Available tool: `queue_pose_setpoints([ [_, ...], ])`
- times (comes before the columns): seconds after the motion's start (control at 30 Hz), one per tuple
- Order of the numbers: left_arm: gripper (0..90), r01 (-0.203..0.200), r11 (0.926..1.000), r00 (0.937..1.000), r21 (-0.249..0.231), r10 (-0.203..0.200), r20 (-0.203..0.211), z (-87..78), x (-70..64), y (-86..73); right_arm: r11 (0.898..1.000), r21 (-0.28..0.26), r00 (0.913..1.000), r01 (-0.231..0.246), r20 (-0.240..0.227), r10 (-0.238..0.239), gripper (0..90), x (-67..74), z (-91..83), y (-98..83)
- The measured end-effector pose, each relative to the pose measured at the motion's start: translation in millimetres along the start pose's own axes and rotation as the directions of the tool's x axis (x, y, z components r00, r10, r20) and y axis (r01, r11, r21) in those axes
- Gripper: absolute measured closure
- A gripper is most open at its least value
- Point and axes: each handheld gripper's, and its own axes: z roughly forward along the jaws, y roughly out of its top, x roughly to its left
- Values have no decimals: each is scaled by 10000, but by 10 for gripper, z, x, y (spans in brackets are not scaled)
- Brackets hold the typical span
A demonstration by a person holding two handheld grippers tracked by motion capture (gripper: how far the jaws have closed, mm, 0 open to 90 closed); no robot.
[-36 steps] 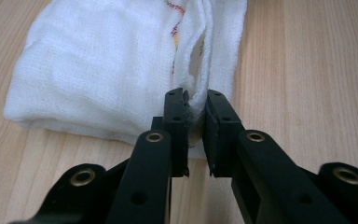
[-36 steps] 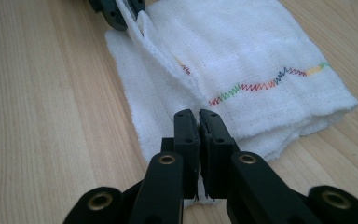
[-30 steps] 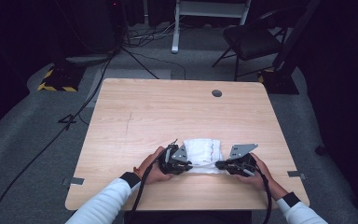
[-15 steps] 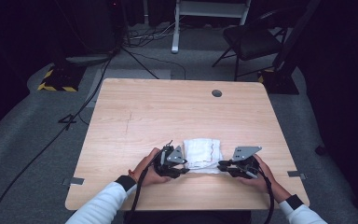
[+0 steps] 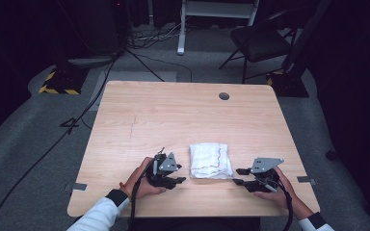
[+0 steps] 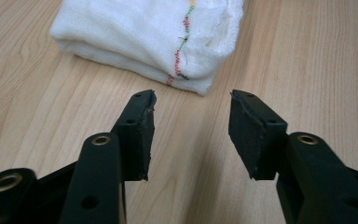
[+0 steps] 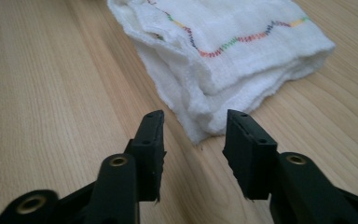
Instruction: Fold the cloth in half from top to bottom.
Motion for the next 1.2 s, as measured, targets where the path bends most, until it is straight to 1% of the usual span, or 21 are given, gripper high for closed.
queue_pose_setpoints([
  [0.1,375,271,9996,9995,69,-270,-167,-13,-3,-18,9998,-119,9991,-167,384,171,495,-21,-49,0],
  [0.17,313,413,9990,9986,148,-408,-345,-24,8,-28,9991,-292,9981,-312,522,327,460,-46,-66,23],
  [0.2,282,435,9990,9984,104,-430,-372,-31,21,-27,9988,-337,9973,-348,635,369,431,-59,-68,40],
  [0.27,246,615,9981,9970,66,-611,-483,-47,39,-7,9983,-416,9950,-404,897,440,405,-84,-60,83],
  [0.3,234,548,9985,9969,39,-545,-568,-56,54,11,9983,-463,9946,-362,954,405,395,-97,-53,109],
  [0.33,221,627,9980,9962,-8,-626,-611,-62,59,26,9984,-479,9940,-287,1038,336,379,-106,-45,137],
  [0.37,213,544,9985,9964,36,-541,-648,-69,67,39,9987,-469,9934,-203,1123,254,373,-113,-35,165],
  [0.4,212,436,9990,9961,108,-426,-776,-80,70,48,9990,-427,9924,-137,1219,188,366,-119,-28,193],
  [0.43,210,415,9991,9953,93,-405,-877,-90,70,47,9991,-432,9914,-54,1305,110,354,-130,-24,217],
  [0.47,205,328,9993,9954,160,-313,-905,-107,80,42,9991,-421,9901,-15,1401,74,351,-141,-26,237],
  [0.53,199,234,9994,9937,273,-203,-1104,-145,95,24,9992,-389,9885,7,1513,52,337,-172,-36,259],
  [0.57,199,221,9993,9920,294,-182,-1248,-168,105,12,9994,-347,9873,-8,1589,63,332,-188,-47,261],
  [0.63,199,213,9992,9901,348,-163,-1395,-225,129,-20,9996,-261,9841,-92,1769,137,322,-212,-78,250],
  [0.73,203,307,9986,9864,441,-232,-1625,-308,163,-89,9996,-209,9801,-201,1969,238,315,-251,-143,205],
  [0.8,203,386,9979,9828,515,-286,-1827,-359,172,-141,9994,-226,9775,-278,2086,319,313,-275,-188,175],
  [0.87,205,399,9974,9807,600,-276,-1934,-406,180,-196,9993,-187,9757,-320,2163,353,305,-295,-222,143],
  [0.93,204,419,9968,9756,682,-261,-2178,-442,179,-247,9993,-90,9732,-373,2269,383,297,-306,-245,110],
  [1.07,204,603,9953,9680,758,-398,-2477,-513,193,-331,9990,165,9697,-420,2415,368,286,-313,-273,36],
  [1.1,203,598,9949,9663,807,-374,-2547,-529,198,-349,9989,226,9693,-415,2435,347,283,-312,-277,17],
  [1.13,204,642,9950,9645,764,-422,-2608,-541,199,-369,9987,278,9694,-418,2431,338,280,-313,-285,-3],
  [1.2,203,723,9943,9616,782,-487,-2700,-573,204,-406,9983,305,9676,-501,2491,409,278,-316,-300,-46],
])
